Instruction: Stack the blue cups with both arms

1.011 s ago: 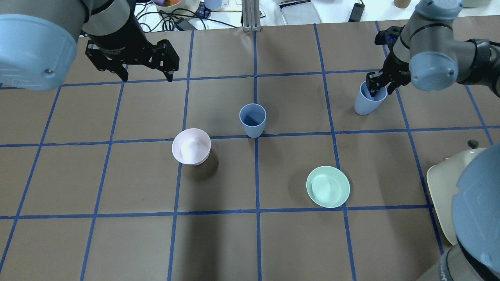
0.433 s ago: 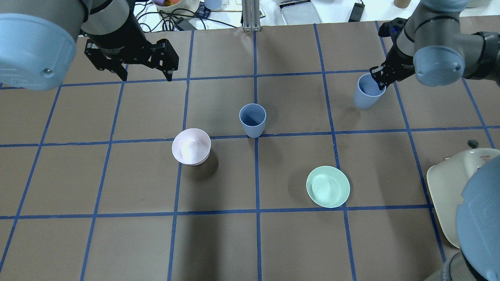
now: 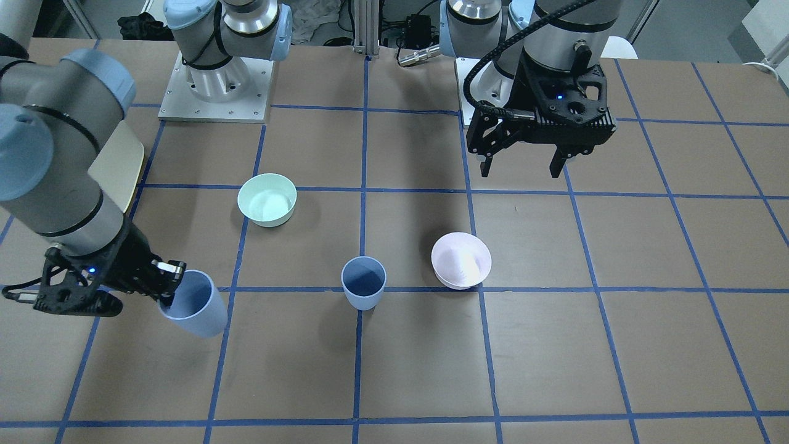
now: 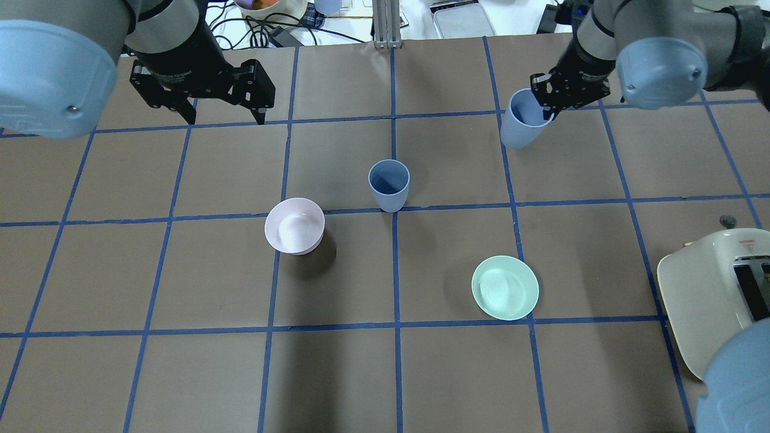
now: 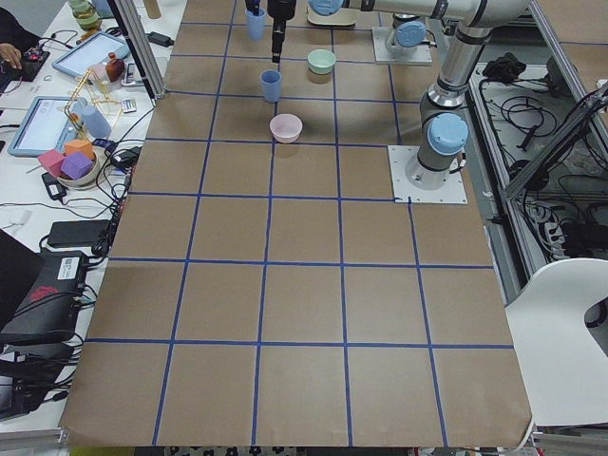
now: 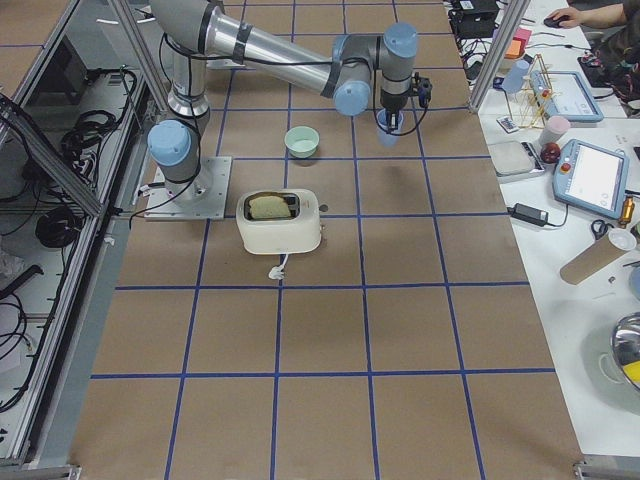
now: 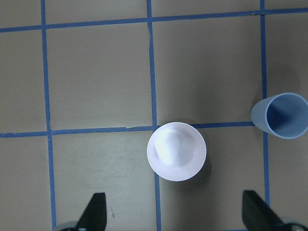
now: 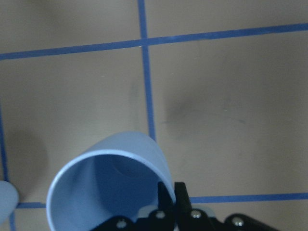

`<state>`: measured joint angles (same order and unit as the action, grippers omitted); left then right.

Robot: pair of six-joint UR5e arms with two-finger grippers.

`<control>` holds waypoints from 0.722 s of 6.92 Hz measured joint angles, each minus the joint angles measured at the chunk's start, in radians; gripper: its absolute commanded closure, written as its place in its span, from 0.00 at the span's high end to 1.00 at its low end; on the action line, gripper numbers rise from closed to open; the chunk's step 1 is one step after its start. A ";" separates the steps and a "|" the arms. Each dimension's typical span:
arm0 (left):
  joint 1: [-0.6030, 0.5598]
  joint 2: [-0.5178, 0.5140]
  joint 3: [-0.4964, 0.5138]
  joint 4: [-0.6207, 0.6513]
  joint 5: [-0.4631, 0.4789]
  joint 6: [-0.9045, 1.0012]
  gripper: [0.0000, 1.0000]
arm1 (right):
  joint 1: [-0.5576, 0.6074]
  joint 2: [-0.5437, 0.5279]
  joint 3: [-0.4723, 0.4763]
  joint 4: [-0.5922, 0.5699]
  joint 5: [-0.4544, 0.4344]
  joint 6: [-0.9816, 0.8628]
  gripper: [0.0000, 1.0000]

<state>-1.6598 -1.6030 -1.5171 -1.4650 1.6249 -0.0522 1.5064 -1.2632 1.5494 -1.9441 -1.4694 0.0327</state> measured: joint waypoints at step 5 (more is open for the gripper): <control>0.000 0.001 0.003 0.000 0.000 0.000 1.00 | 0.335 0.040 -0.124 0.126 -0.037 0.492 0.00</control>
<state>-1.6598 -1.6016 -1.5142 -1.4653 1.6248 -0.0522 1.8415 -1.2227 1.4253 -1.8185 -1.5065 0.5249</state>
